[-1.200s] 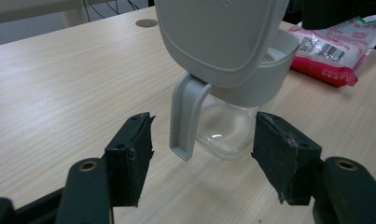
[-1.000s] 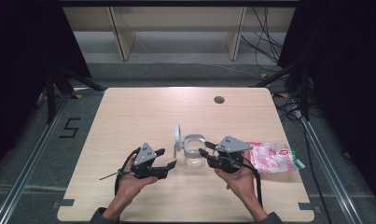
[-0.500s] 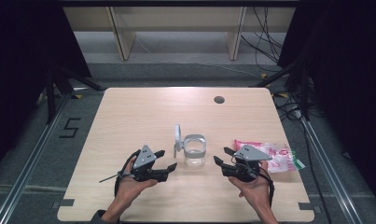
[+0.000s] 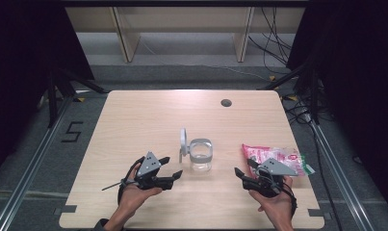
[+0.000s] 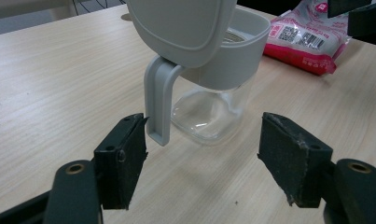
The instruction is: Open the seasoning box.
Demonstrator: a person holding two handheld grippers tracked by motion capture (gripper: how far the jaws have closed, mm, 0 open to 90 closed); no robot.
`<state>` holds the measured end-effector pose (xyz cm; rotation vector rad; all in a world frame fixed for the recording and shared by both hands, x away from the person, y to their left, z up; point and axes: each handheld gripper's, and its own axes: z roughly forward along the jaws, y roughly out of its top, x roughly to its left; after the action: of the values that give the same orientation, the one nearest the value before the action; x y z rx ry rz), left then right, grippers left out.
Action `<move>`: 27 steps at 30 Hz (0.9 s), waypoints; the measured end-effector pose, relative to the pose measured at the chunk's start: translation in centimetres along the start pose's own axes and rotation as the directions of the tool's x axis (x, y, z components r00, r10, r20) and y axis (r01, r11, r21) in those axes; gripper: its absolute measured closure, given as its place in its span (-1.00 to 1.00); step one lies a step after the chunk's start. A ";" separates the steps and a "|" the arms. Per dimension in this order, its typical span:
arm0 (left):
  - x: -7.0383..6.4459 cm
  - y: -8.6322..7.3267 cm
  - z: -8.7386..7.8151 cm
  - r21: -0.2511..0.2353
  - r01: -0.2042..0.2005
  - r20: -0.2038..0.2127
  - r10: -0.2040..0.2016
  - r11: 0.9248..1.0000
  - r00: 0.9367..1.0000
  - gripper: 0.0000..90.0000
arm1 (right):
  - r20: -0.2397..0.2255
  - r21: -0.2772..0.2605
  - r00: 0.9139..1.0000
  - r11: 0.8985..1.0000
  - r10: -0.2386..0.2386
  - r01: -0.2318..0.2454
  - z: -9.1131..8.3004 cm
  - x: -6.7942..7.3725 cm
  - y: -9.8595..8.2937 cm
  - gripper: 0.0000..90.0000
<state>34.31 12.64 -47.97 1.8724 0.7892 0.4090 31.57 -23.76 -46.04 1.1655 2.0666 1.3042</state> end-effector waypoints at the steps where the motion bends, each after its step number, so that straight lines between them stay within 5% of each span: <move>1: 0.0 0.0 0.0 0.000 0.000 0.000 0.000 1.000 1.000 -0.30 | -0.009 -0.016 1.000 0.999 -0.030 0.030 0.1 -0.3 -0.1 -0.08; 6: 0.1 -0.1 -0.1 0.004 0.003 -0.001 -0.003 1.000 1.000 -0.30 | 0.033 0.011 0.999 0.999 -0.039 0.039 -0.7 -0.9 -0.8 -0.09; 7: 0.1 -0.1 -0.1 0.003 0.002 -0.002 -0.002 1.000 1.000 -0.30 | 0.034 0.030 0.999 0.999 0.019 -0.020 -1.1 -0.9 -1.2 -0.10; 13: 0.2 -0.2 -0.1 0.004 0.004 -0.003 -0.004 1.000 1.000 -0.30 | 0.065 0.041 0.998 0.999 0.019 -0.021 -1.8 -1.6 -1.9 -0.12; 14: 0.2 -0.2 0.0 0.003 0.010 0.001 -0.010 1.000 1.000 -0.30 | 0.061 0.043 0.996 0.997 0.064 -0.066 -2.1 -1.4 -2.1 -0.12; 16: 0.2 -0.3 -0.1 0.002 0.010 0.000 -0.010 1.000 1.000 -0.30 | 0.076 0.045 0.997 0.998 0.034 -0.037 -2.3 -2.0 -2.5 -0.13; 21: 0.2 -0.3 0.0 0.000 0.008 0.000 -0.008 1.000 1.000 -0.31 | 0.099 0.032 0.994 0.998 0.055 -0.058 -3.2 -2.5 -3.0 -0.15; 22: 0.2 -0.3 0.0 0.000 0.009 0.000 -0.009 1.000 1.000 -0.31 | 0.105 0.046 0.989 0.993 0.103 -0.109 -3.5 -2.2 -3.1 -0.16; 27: 0.1 -0.3 0.0 0.008 0.008 -0.004 -0.008 1.000 1.000 -0.31 | 0.141 0.042 0.985 0.994 0.097 -0.104 -4.2 -3.1 -4.0 -0.21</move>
<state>34.24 12.80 -48.28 1.8758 0.8011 0.4051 28.57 -29.35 -47.86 1.3579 1.9727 1.1865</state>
